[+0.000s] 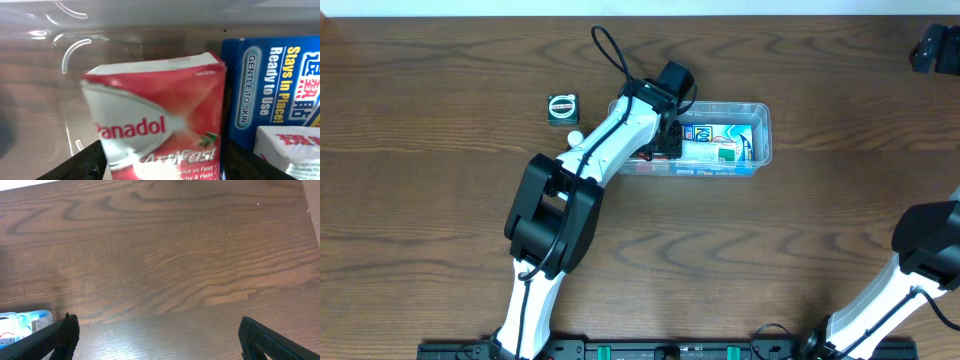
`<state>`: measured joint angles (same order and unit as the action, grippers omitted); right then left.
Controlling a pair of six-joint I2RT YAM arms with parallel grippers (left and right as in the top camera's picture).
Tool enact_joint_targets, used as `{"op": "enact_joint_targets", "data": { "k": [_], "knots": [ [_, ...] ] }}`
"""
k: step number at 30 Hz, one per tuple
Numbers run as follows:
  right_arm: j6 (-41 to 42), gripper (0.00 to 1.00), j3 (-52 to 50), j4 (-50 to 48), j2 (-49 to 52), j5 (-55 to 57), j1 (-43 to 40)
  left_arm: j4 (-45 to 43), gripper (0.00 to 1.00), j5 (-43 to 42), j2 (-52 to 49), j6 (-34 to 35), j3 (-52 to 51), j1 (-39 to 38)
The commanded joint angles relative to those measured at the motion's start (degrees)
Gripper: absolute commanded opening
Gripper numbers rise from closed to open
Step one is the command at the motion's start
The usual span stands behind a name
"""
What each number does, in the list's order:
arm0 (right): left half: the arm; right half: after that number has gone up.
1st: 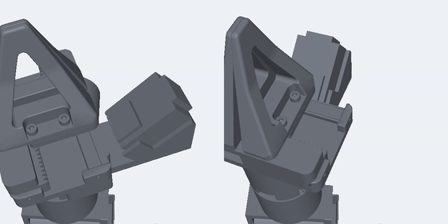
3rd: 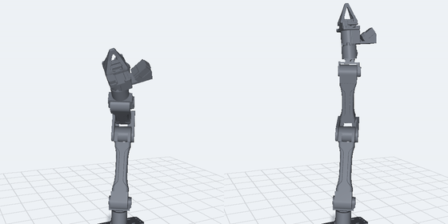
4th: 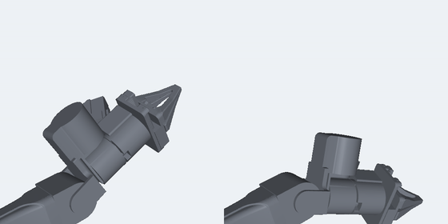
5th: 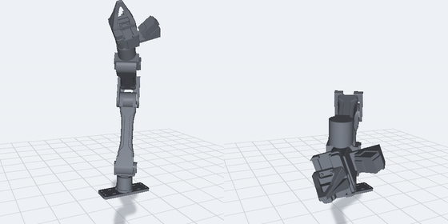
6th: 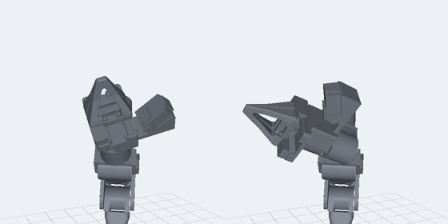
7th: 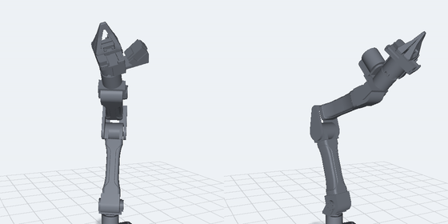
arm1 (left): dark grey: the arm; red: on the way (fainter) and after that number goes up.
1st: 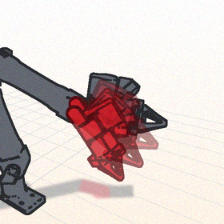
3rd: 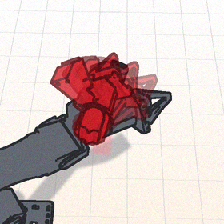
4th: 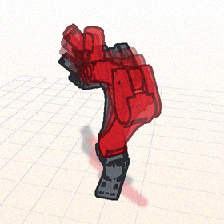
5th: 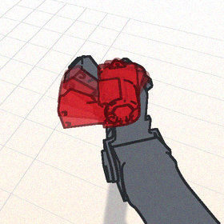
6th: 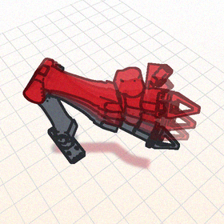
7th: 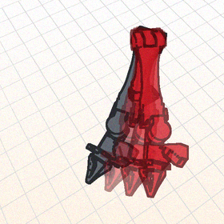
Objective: Pack container
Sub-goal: 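Carry the red box into the container's left end and release, then raise left gripper and move it to the green Zam-Buk tin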
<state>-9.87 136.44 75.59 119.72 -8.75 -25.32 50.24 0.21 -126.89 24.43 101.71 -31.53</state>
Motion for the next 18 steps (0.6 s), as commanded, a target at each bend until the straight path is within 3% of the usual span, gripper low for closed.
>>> {"op": "enact_joint_targets", "data": {
  "k": [1,9,18],
  "knots": [
    [0.61,0.99,0.59,0.02,-0.66,-0.04,-0.22,-0.02,0.74,0.26,-0.55,0.33,-0.26,0.15],
    [0.63,0.99,0.59,0.02,-0.66,-0.04,-0.22,0.24,0.74,0.24,0.13,-0.15,0.52,0.70],
    [0.61,0.99,0.59,0.02,-0.66,-0.07,-0.22,0.68,0.75,0.26,7.82,-3.41,2.16,0.76]
  ]
}}
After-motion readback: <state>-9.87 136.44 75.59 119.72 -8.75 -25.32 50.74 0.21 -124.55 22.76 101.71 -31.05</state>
